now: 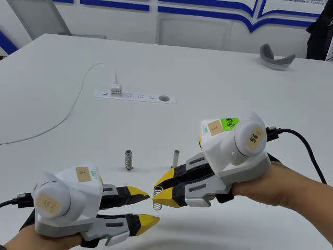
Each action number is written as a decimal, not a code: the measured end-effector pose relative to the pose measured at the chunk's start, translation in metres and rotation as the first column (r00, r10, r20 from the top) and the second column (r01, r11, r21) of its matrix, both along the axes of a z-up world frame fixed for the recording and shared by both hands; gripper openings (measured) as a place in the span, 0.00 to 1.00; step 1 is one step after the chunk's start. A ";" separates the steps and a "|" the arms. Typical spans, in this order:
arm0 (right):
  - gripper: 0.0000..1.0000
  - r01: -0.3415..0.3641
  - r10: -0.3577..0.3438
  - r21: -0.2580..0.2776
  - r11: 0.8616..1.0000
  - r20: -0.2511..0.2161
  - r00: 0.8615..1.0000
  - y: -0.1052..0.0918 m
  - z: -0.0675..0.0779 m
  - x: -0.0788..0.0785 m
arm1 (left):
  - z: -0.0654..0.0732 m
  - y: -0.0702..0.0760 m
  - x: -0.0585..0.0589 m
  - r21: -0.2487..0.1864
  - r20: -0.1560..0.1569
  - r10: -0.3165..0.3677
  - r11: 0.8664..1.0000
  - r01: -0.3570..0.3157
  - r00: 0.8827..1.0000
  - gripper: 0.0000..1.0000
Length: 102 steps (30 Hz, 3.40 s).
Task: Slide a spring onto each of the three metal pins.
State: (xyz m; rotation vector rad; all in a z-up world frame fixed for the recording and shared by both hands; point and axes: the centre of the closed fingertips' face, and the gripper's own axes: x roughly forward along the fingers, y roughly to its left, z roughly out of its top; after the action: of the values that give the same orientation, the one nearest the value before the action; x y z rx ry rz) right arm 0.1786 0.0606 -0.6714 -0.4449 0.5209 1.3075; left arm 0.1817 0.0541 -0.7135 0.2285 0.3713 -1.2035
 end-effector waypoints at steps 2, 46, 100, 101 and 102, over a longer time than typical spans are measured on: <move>0.12 0.007 -0.007 0.003 1.000 0.004 1.000 -0.001 0.002 0.002 | -0.001 0.004 0.003 -0.003 -0.007 0.020 1.000 -0.020 1.000 0.34; 0.12 0.307 -0.309 0.042 0.951 0.124 0.943 -0.054 0.036 0.095 | -0.003 0.040 0.028 -0.014 -0.028 0.181 0.983 -0.181 0.983 0.54; 0.12 0.446 -0.448 0.044 0.894 0.042 0.893 -0.061 -0.025 0.136 | -0.012 0.045 0.030 0.004 -0.051 0.196 0.981 -0.196 0.979 0.54; 0.12 0.448 -0.449 0.043 0.893 0.043 0.892 -0.061 -0.026 0.136 | -0.012 0.045 0.030 0.005 -0.052 0.196 0.981 -0.196 0.979 0.54; 0.12 0.448 -0.450 0.041 0.893 0.043 0.892 -0.061 -0.028 0.136 | -0.012 0.045 0.030 0.006 -0.052 0.196 0.981 -0.196 0.979 0.54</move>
State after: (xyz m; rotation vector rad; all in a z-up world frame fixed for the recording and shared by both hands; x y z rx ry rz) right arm 0.3148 -0.0004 -0.6992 -0.3071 0.5231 0.8528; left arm 0.2114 0.0988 -0.7255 0.1573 0.4301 -1.0167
